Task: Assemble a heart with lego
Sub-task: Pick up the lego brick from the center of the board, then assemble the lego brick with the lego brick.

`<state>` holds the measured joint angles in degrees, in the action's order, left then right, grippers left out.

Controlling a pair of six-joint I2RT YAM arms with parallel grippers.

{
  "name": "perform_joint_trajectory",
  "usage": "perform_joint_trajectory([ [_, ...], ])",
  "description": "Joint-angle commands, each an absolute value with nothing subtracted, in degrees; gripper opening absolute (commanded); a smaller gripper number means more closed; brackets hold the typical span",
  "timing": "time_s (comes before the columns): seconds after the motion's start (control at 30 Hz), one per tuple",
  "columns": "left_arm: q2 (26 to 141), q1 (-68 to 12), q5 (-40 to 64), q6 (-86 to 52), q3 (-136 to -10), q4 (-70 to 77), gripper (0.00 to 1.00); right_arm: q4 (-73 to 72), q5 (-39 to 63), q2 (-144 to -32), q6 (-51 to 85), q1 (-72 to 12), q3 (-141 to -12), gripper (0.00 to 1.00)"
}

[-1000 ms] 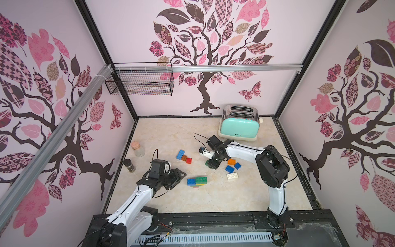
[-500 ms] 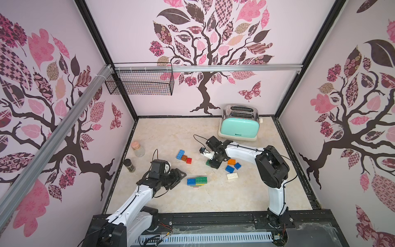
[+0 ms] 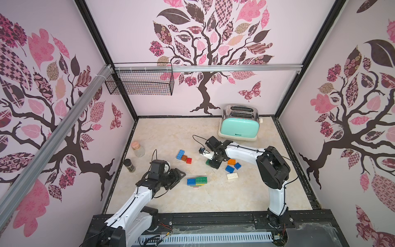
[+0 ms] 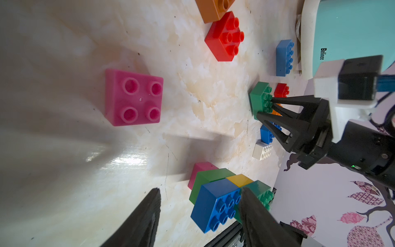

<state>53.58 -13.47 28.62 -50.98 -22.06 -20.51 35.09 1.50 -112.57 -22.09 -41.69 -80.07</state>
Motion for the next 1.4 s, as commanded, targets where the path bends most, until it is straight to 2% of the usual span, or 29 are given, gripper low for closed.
perform_joint_trajectory([
  [0.0, 52.28, -13.02, 27.09, -51.56, -23.24, -22.15, 0.62, 37.09, 1.45, -107.83, -23.65, -42.51, -82.87, 0.27],
  [0.13, 51.08, -11.07, 27.39, -52.20, -23.99, -23.94, 0.62, 38.77, 1.72, -105.97, -25.75, -45.58, -85.66, 0.27],
  [0.37, 46.49, -1.81, 31.05, -50.90, -24.27, -28.37, 0.61, 40.41, 4.44, -106.04, -28.27, -53.46, -89.86, 0.27],
  [0.63, 42.64, -0.35, 29.03, -51.59, -24.34, -32.13, 0.61, 42.67, 4.66, -110.15, -28.36, -61.57, -94.06, 0.27],
  [0.97, 39.66, 0.05, 24.67, -53.25, -24.02, -34.77, 0.61, 44.50, 3.08, -112.62, -26.53, -63.94, -94.18, 0.27],
  [1.37, 40.13, 0.11, 25.58, -53.53, -23.13, -33.40, 0.61, 44.63, 1.54, -112.95, -25.07, -64.25, -93.26, 0.27],
])
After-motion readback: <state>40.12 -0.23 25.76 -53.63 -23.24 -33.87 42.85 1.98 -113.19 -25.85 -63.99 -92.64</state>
